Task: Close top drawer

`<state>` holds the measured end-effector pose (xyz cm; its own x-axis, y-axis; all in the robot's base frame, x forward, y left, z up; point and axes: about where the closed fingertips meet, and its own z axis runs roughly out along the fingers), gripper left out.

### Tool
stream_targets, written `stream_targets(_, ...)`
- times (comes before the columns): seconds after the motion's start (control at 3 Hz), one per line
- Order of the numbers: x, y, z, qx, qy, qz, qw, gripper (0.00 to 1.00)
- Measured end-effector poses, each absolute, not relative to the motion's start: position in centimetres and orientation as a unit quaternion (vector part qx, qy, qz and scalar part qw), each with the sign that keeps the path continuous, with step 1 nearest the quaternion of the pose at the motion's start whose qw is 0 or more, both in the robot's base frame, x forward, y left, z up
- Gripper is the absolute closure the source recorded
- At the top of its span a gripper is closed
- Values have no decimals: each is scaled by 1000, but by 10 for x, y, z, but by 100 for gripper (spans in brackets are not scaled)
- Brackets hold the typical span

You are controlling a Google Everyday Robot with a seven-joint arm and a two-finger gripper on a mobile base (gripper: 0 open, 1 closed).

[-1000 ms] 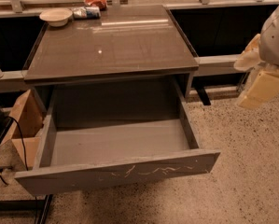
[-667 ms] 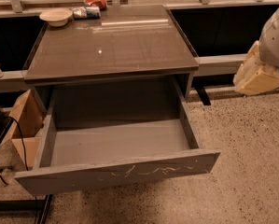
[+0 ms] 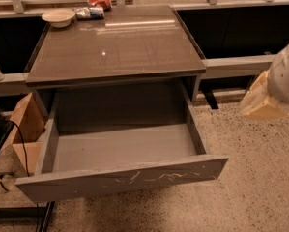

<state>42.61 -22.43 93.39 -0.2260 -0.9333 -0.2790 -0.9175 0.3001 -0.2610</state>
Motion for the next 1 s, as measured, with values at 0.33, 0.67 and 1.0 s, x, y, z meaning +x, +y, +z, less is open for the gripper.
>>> stream_targets(0.33,420,-226,898,-585,781,14,217,100)
stream_targets(0.67,407,-227,847,-561,788,114,227,100)
stream_targets(1.0,408,-224,853,-563,787,106,228,100)
